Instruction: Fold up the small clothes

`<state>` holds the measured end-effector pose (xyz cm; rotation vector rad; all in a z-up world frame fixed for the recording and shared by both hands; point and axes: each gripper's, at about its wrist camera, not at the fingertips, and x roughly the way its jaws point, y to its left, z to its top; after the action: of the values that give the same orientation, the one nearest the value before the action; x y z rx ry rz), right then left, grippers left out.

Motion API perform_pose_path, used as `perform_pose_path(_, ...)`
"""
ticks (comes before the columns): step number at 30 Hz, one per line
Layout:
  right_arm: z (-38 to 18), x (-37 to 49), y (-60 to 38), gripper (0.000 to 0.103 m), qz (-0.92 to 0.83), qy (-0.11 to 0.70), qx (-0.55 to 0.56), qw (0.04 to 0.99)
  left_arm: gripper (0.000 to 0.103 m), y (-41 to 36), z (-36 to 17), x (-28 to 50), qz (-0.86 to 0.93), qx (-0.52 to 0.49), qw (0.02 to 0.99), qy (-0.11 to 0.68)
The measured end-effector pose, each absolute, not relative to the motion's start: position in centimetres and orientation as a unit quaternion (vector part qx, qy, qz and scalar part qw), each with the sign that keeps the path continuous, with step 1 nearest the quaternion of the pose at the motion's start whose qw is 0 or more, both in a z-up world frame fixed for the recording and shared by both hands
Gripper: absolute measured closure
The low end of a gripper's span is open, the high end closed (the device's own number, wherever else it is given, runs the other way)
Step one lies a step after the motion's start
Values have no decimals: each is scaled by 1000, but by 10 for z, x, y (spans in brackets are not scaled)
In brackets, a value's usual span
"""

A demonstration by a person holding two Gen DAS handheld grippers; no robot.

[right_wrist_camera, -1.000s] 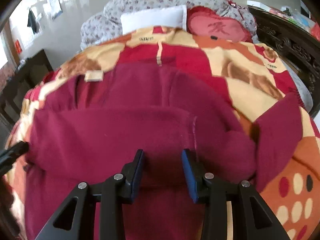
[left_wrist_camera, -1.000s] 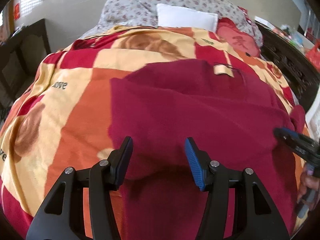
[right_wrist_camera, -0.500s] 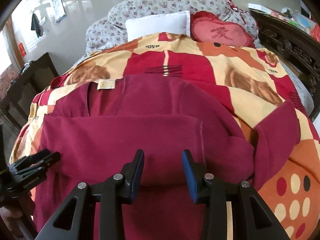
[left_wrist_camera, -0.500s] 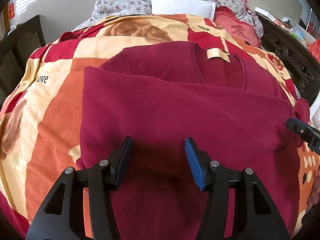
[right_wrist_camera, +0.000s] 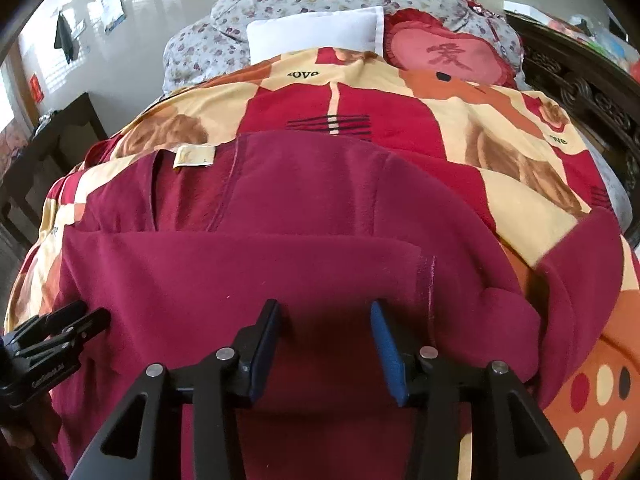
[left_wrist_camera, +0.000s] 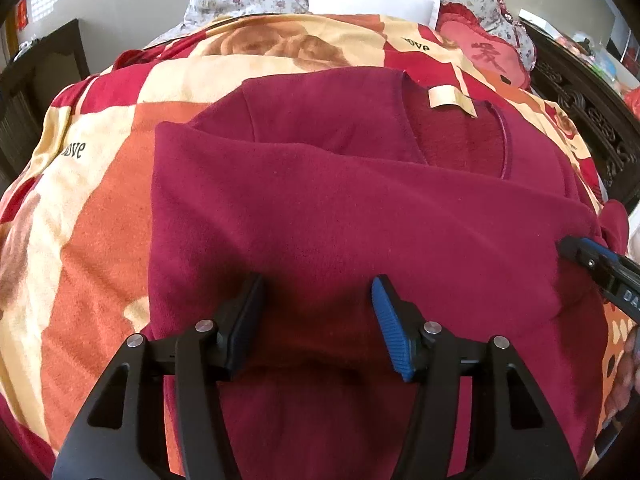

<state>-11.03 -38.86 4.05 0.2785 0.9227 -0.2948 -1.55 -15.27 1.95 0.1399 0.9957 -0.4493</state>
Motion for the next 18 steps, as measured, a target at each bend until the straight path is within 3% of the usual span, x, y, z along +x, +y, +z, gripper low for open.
perform_pose_path(10, 27, -133, -372, 57, -126, 454, 136, 872, 37, -155, 16, -19, -225, 85, 842, 482)
perform_pose_path(18, 40, -154, -370, 57, -124, 447, 163, 871, 37, -140, 29, -40, -216, 86, 849, 475)
